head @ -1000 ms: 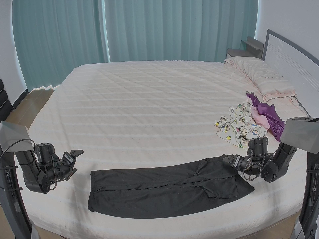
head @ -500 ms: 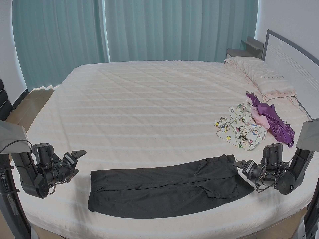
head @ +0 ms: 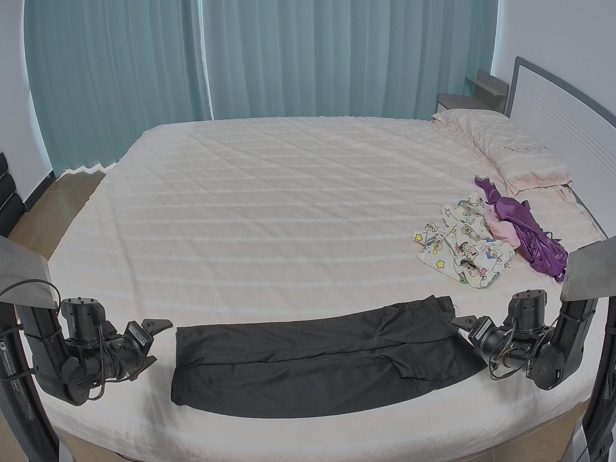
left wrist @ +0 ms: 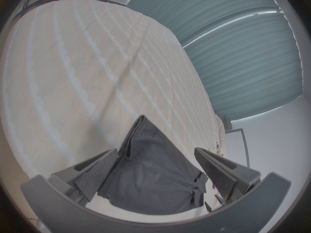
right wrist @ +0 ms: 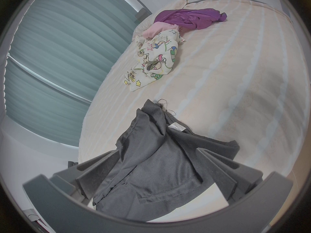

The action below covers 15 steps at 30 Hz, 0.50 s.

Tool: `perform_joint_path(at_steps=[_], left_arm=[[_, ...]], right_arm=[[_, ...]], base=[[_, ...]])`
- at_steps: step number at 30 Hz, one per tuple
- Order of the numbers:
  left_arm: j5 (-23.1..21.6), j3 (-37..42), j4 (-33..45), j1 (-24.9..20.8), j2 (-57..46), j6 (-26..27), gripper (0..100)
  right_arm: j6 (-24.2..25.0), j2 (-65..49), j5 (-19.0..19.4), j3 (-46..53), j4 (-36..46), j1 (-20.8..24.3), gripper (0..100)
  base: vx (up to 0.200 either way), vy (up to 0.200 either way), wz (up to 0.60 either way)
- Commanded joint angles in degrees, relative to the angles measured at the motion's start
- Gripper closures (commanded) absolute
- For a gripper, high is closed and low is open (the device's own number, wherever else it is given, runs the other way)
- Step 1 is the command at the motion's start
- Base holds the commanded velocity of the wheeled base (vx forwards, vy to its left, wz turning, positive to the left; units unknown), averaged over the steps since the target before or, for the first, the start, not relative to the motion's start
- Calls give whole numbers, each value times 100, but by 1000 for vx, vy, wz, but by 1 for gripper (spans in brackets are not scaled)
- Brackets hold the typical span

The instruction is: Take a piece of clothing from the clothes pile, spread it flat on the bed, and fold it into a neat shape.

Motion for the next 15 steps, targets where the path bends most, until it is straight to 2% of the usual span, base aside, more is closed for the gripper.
perform_joint_path(at_steps=[1, 2, 4, 7, 13, 15], left_arm=[[1, 144, 7, -216, 27, 53, 0], [1, 153, 7, -216, 27, 61, 0], [36, 355, 7, -348, 71, 483, 0], [387, 495, -2, -594, 282, 993, 0], [1319, 495, -10, -1271, 730, 1072, 0], [1433, 495, -10, -1403, 765, 1063, 0]], right_arm=[[-2, 551, 37, 101, -263, -67, 0], [-2, 559, 37, 101, -263, -67, 0], [-11, 621, 37, 110, -351, -67, 0], [-2, 577, 37, 110, -351, -67, 0], [-2, 568, 37, 110, -360, -75, 0], [-2, 559, 37, 110, -360, -75, 0]], base=[[0, 0, 0], [0, 0, 0], [0, 0, 0], [0, 0, 0], [0, 0, 0], [0, 0, 0]])
